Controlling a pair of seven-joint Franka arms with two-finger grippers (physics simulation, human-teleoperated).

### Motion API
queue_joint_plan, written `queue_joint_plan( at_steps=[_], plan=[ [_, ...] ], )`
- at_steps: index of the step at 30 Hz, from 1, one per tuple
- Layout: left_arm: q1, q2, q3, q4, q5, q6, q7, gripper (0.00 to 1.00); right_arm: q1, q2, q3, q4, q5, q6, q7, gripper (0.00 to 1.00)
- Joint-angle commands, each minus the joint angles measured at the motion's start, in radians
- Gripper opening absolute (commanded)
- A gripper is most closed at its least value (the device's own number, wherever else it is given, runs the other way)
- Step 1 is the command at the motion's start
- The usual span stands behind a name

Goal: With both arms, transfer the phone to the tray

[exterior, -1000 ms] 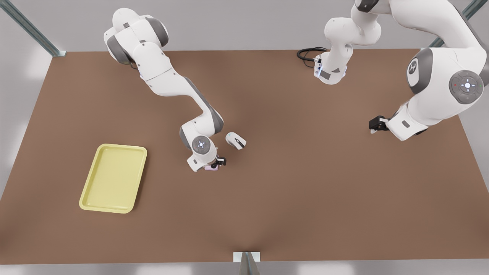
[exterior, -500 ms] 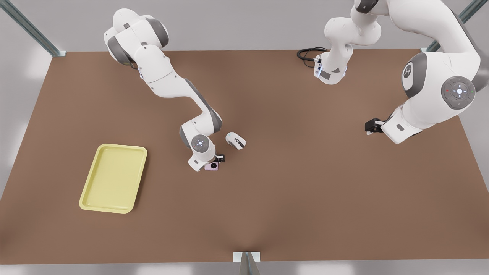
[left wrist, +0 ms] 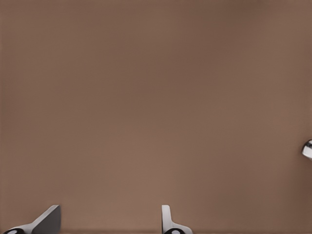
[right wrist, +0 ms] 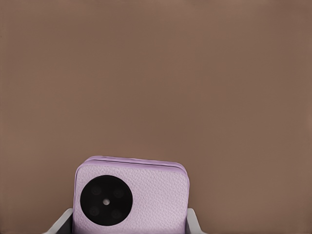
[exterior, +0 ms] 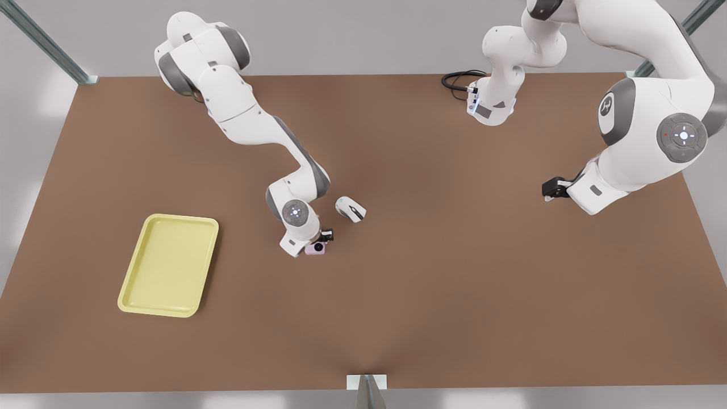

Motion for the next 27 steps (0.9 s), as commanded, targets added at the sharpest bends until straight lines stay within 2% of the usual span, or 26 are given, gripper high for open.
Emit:
queue_joint_plan(
  at_steps=[1,4,12,15,16,19,21,22,27],
  plan=[
    [0.0,-0.002,0.0,0.001,0.0,0.001,-0.021,1.0,-0.016,-0.026,0.0,0.004,-0.009,-0.074,-0.105,0.71],
    [0.0,-0.003,0.0,0.003,0.0,-0.001,-0.021,1.0,-0.116,-0.094,-0.002,-0.026,-0.009,-0.161,-0.281,0.71],
    [0.0,-0.003,0.0,0.003,-0.003,-0.001,-0.021,1.0,-0.479,-0.22,0.005,-0.19,-0.023,-0.164,-0.826,0.71],
    [0.0,-0.003,0.0,0.003,-0.003,-0.001,-0.021,1.0,-0.608,-0.226,0.018,-0.19,-0.032,-0.204,-0.985,0.71],
    [0.0,-0.003,0.0,0.003,-0.003,0.001,-0.021,1.0,-0.651,-0.224,0.02,-0.187,-0.093,-0.206,-1.01,0.71],
    [0.0,-0.002,0.0,0.003,-0.003,0.002,-0.021,1.0,-0.716,-0.212,0.018,-0.188,-0.113,-0.203,-1.108,0.72],
    [0.0,-0.003,-0.001,0.003,-0.003,0.002,-0.021,1.0,-0.726,-0.197,0.02,-0.188,-0.113,-0.201,-1.121,0.78],
    [-0.001,-0.003,-0.001,0.003,-0.003,0.002,-0.023,1.0,-0.728,-0.193,0.018,-0.187,-0.113,-0.2,-1.121,1.0],
    [-0.001,-0.003,-0.003,0.004,0.002,0.002,-0.049,1.0,-0.713,-0.215,0.02,-0.153,-0.112,-0.244,-1.108,1.0]
  ],
)
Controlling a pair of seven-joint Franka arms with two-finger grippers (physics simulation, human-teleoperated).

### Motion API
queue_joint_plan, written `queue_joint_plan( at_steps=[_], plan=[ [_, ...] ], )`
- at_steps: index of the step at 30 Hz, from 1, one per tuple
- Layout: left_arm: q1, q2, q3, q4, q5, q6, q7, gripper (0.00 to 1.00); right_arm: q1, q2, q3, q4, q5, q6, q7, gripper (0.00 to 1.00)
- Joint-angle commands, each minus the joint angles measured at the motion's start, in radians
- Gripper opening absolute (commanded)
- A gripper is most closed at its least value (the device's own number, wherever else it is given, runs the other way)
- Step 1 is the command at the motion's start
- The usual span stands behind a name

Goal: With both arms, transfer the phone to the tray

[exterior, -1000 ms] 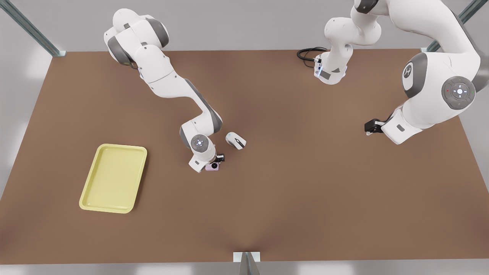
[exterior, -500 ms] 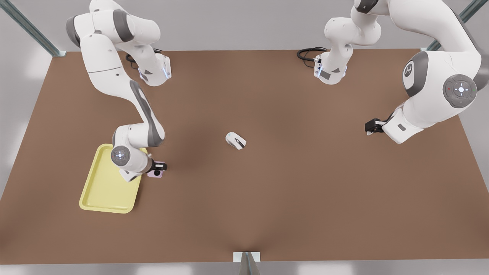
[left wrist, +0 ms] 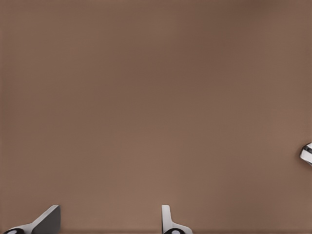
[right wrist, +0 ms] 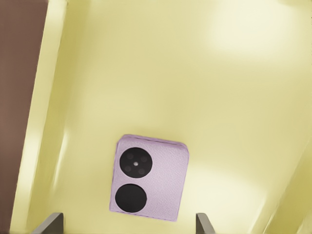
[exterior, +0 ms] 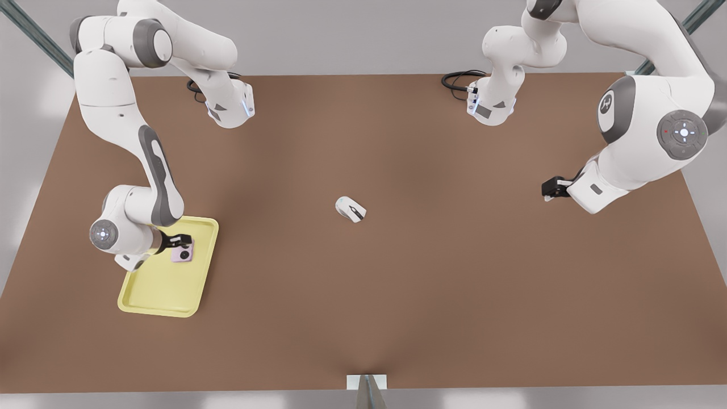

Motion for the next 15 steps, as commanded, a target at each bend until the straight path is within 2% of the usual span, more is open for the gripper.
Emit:
queue_joint_plan(
  at_steps=[1,6,7,8,10,15],
  plan=[
    [0.0,-0.001,0.0,0.001,0.002,0.0,-0.029,1.0,0.005,-0.053,0.003,0.031,-0.003,-0.079,-0.367,1.0],
    [-0.001,-0.001,-0.001,0.001,0.005,0.0,-0.029,1.0,0.191,-0.27,-0.043,0.269,0.005,-0.492,0.08,1.0],
    [-0.003,0.001,-0.003,0.001,0.006,0.002,-0.029,1.0,0.266,-0.288,-0.103,0.333,0.003,-0.556,0.171,1.0],
    [-0.003,0.001,-0.003,0.001,0.008,0.002,-0.029,1.0,0.228,-0.288,-0.097,0.402,0.019,-0.599,0.179,1.0],
    [-0.003,-0.001,-0.003,0.002,0.008,0.002,-0.029,1.0,0.189,-0.333,-0.086,0.413,0.02,-0.602,0.185,1.0],
    [-0.003,-0.001,-0.003,0.002,0.009,0.003,-0.03,1.0,0.172,-0.308,-0.095,0.474,0.02,-0.635,0.183,1.0]
  ],
)
